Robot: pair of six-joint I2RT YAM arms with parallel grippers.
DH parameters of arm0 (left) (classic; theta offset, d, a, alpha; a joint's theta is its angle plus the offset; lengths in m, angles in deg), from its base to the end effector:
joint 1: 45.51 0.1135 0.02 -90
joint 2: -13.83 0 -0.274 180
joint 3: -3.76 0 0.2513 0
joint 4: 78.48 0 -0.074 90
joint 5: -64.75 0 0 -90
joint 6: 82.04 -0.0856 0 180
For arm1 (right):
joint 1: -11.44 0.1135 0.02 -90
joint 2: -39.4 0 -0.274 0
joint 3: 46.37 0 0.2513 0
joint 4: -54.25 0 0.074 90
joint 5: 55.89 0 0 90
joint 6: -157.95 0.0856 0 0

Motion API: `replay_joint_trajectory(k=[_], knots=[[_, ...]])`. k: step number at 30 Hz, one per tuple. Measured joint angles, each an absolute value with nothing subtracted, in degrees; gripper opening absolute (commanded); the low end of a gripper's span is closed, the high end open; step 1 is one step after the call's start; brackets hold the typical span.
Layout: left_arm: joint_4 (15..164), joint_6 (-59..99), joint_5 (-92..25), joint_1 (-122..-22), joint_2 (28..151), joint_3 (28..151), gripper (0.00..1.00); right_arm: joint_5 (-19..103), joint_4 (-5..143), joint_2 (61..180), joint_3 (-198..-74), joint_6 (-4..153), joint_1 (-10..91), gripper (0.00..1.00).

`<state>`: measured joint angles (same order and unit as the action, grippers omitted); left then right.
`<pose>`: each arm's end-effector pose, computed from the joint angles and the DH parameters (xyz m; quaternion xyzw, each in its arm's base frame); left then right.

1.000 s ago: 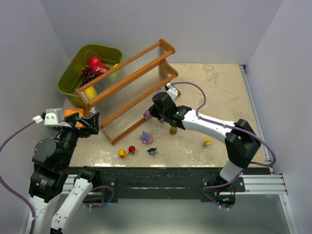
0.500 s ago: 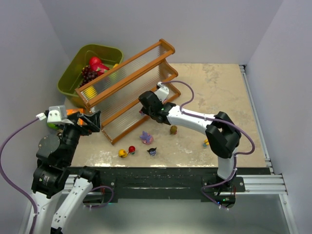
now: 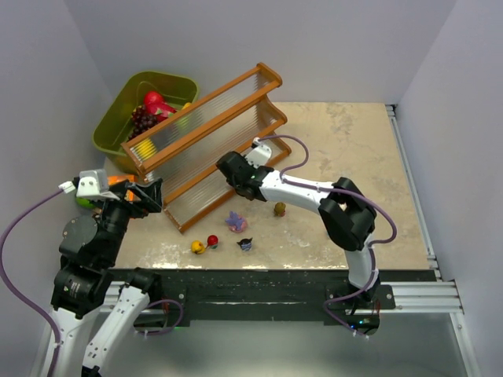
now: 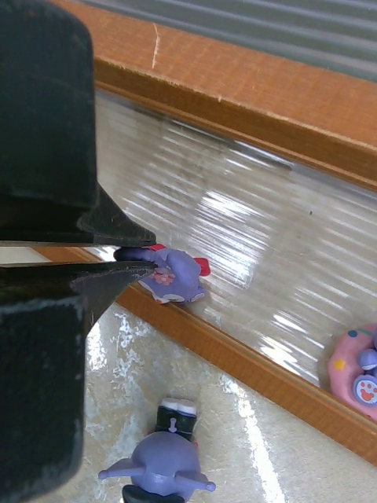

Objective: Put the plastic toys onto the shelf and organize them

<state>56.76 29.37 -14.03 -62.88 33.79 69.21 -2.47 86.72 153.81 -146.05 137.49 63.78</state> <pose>0.0971 -0.0129 0.3883 -0.0942 0.6963 -0.1703 0.6908 0.3295 0.3435 0.1944 0.2454 0.8570 0.1609 0.4237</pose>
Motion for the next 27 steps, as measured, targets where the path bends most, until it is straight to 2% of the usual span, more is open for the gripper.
replay_joint_trajectory(k=[18, 27], knots=[[56.7, 29.2, -14.0, -62.9, 34.0, 69.2, 1.0, -4.2, 88.3, 157.3, -150.2, 138.9, 64.0, 0.01], [56.3, 29.2, -13.9, -62.9, 34.0, 69.2, 1.0, -4.2, 87.8, 158.1, -151.0, 138.6, 64.0, 0.27]])
